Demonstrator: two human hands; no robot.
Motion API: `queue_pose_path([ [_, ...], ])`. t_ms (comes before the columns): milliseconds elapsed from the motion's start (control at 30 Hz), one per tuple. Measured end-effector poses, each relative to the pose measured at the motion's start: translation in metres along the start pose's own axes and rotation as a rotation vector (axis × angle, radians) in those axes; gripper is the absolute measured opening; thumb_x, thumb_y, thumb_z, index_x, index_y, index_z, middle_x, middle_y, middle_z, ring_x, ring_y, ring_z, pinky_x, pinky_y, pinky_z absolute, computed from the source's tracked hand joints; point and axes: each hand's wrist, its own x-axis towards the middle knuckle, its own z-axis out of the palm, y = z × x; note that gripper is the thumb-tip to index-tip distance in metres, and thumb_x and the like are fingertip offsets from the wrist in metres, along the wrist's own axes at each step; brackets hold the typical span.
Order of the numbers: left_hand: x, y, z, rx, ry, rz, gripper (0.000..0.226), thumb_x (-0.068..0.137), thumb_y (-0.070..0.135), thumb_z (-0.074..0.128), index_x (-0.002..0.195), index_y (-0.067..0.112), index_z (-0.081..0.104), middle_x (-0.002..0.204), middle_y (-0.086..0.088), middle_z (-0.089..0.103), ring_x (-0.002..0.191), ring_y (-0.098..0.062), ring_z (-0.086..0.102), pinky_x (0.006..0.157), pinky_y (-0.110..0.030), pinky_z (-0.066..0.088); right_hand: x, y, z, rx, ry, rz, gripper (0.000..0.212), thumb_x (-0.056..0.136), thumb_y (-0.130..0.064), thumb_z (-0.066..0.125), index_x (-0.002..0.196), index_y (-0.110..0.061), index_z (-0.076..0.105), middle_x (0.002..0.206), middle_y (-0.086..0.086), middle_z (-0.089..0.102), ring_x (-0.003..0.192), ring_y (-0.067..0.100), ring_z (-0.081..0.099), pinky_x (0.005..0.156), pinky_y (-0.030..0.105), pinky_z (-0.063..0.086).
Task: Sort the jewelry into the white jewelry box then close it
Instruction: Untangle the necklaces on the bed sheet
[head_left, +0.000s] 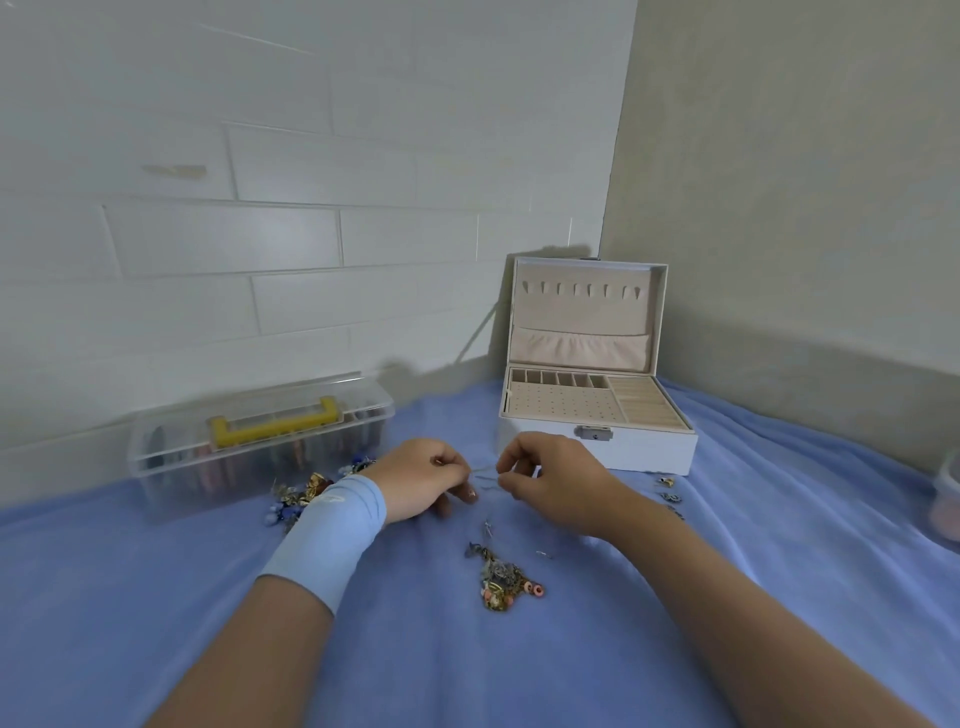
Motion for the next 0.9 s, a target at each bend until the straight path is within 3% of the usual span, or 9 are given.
queue_pose_path([
  [200, 0.001, 0.002, 0.000, -0.028, 0.059, 0.011, 0.015, 0.097, 0.019, 0.053, 0.088, 0.017, 0.065, 0.078, 0.010, 0.071, 0.063, -0.011, 0.061, 0.051, -0.022, 0.041, -0.004, -0.004, 0.007, 0.043, -0.190, 0.098, 0.027, 0.084, -0.046, 0.072, 0.077, -0.020, 0.076, 0.075, 0.001, 0.071, 0.065, 0.008, 0.054, 0.065, 0.031, 0.045],
  [300, 0.002, 0.003, 0.003, -0.168, 0.063, -0.012, 0.015, 0.097, 0.014, 0.052, 0.091, 0.012, 0.065, 0.081, 0.002, 0.072, 0.059, -0.011, 0.060, 0.052, -0.024, 0.046, -0.005, -0.009, 0.008, 0.159, -0.211, 0.054, 0.013, 0.082, -0.036, 0.080, 0.082, -0.023, 0.081, 0.079, 0.000, 0.075, 0.066, 0.005, 0.055, 0.066, 0.025, 0.045],
  [433, 0.001, 0.007, 0.005, -0.415, 0.050, -0.064, 0.013, 0.099, 0.009, 0.051, 0.092, 0.007, 0.062, 0.078, -0.005, 0.071, 0.060, -0.016, 0.063, 0.052, -0.023, 0.053, -0.008, -0.012, 0.005, 0.210, -0.233, 0.044, 0.007, 0.087, -0.021, 0.076, 0.081, -0.021, 0.079, 0.062, -0.016, 0.067, 0.055, -0.005, 0.052, 0.059, 0.013, 0.041],
  [600, 0.002, 0.007, 0.006, -0.593, 0.027, -0.055, 0.013, 0.100, 0.008, 0.054, 0.089, 0.006, 0.062, 0.076, -0.007, 0.071, 0.058, -0.016, 0.065, 0.054, -0.024, 0.055, -0.005, -0.011, 0.006, 0.259, -0.219, 0.145, 0.017, 0.093, -0.018, 0.064, 0.092, -0.009, 0.078, 0.071, -0.004, 0.067, 0.054, 0.006, 0.048, 0.061, 0.024, 0.042],
  [800, 0.004, 0.005, 0.006, -0.619, 0.031, -0.032, 0.011, 0.099, 0.009, 0.055, 0.092, 0.005, 0.062, 0.073, -0.005, 0.072, 0.057, -0.015, 0.065, 0.053, -0.023, 0.054, -0.008, -0.011, 0.001, 0.301, -0.253, 0.147, 0.019, 0.093, -0.027, 0.071, 0.086, -0.009, 0.075, 0.061, -0.010, 0.061, 0.052, 0.004, 0.049, 0.052, 0.015, 0.040],
  [900, 0.006, 0.003, 0.004, -0.458, 0.113, -0.041, 0.011, 0.098, 0.011, 0.055, 0.097, 0.005, 0.065, 0.077, -0.003, 0.072, 0.055, -0.013, 0.063, 0.049, -0.020, 0.045, -0.008, -0.008, 0.000, 0.289, -0.218, 0.167, 0.023, 0.093, -0.028, 0.071, 0.089, -0.005, 0.073, 0.057, -0.010, 0.059, 0.047, 0.004, 0.048, 0.046, 0.015, 0.038],
])
